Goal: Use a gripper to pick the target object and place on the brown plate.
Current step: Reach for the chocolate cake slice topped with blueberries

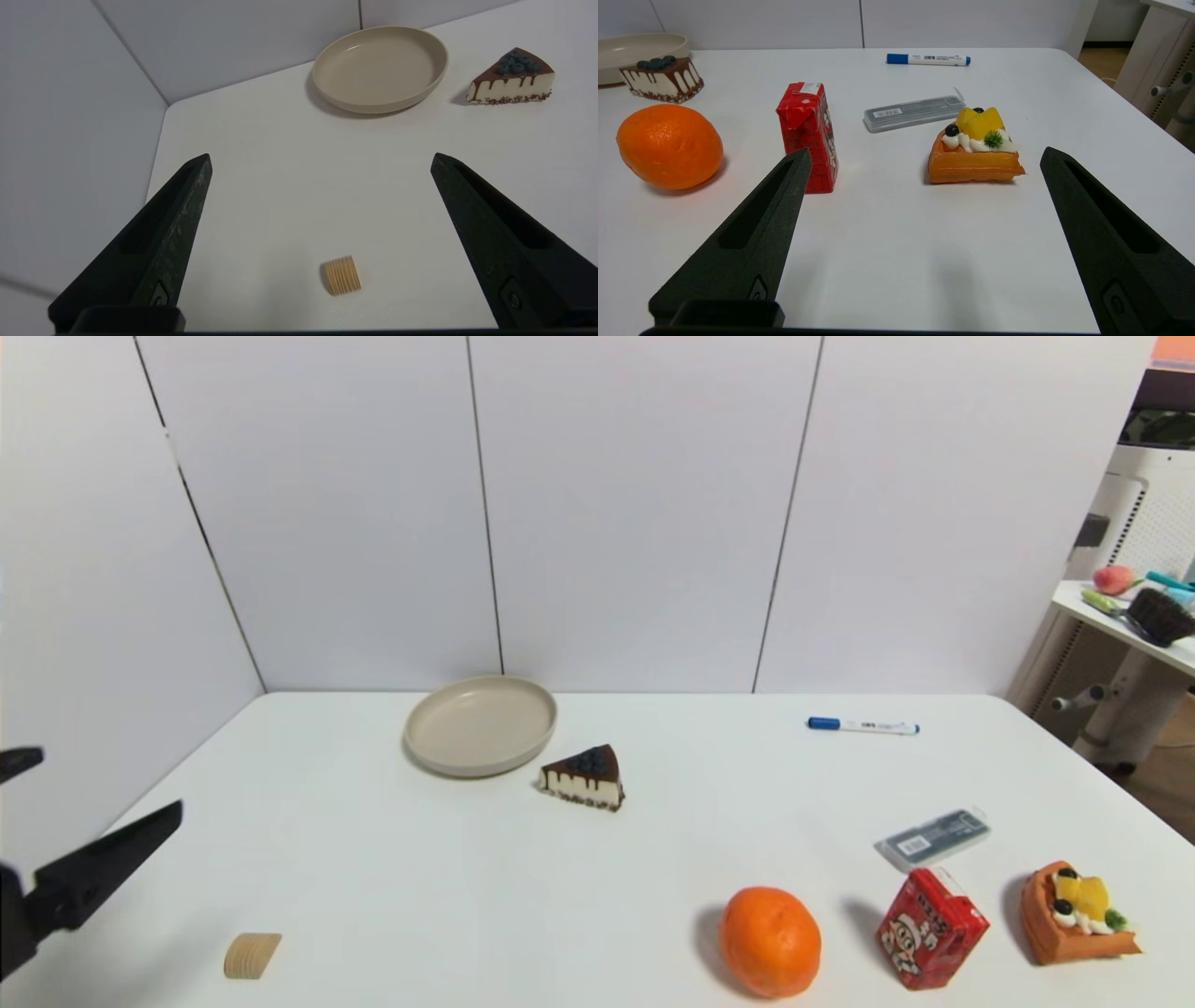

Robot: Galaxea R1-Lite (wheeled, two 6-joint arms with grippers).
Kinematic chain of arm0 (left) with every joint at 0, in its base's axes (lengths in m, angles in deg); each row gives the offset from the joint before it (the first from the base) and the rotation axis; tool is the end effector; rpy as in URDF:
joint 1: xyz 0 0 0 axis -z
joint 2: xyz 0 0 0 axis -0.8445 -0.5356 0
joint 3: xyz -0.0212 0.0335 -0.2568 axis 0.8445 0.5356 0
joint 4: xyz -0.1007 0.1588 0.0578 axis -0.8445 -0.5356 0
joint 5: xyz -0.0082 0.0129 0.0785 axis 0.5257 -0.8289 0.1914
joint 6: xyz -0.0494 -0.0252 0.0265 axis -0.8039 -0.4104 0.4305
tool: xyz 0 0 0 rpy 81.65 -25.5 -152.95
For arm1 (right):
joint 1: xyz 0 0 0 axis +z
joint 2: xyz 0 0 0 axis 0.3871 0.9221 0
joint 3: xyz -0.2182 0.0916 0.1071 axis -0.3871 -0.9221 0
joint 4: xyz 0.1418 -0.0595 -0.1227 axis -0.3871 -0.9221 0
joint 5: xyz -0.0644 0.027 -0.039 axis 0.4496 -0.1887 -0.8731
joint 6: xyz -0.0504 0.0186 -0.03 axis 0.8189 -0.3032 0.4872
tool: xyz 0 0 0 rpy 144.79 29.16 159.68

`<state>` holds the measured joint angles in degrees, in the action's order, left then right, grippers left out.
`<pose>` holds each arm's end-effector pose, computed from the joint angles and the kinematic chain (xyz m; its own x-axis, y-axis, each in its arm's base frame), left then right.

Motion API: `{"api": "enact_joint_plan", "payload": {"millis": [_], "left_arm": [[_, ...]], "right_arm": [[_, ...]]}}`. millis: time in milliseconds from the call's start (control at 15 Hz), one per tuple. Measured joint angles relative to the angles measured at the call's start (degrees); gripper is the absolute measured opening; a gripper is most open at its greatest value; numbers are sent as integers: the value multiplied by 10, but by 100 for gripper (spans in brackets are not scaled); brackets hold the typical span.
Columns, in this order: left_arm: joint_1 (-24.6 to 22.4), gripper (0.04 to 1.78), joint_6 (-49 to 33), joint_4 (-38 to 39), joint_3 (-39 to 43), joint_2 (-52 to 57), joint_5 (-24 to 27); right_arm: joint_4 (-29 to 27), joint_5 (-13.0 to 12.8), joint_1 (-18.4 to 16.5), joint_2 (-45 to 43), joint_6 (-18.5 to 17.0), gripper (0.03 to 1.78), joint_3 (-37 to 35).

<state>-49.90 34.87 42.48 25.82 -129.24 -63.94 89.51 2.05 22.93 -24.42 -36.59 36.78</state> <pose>0.1582 -0.0214 0.1917 0.9708 -0.1323 -0.2002 0.1797 0.9536 0.2415 0.0634 0.0000 0.0751 1.0000 0.0011 -0.0019 -0.0011 1.0000 0.0032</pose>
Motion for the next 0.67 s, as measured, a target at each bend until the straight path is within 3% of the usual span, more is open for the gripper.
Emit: {"api": "enact_joint_plan", "payload": {"millis": [333,533,667], "left_arm": [[148,169,148,-8,-195,-270,38],[230,169,181,-10,-259,-387,94],[254,169,224,-15,-290,-448,107]], "right_arm": [[0,0,0,0,0,169,0],[0,0,0,0,0,169,0],[0,0,0,0,0,169,0]]}}
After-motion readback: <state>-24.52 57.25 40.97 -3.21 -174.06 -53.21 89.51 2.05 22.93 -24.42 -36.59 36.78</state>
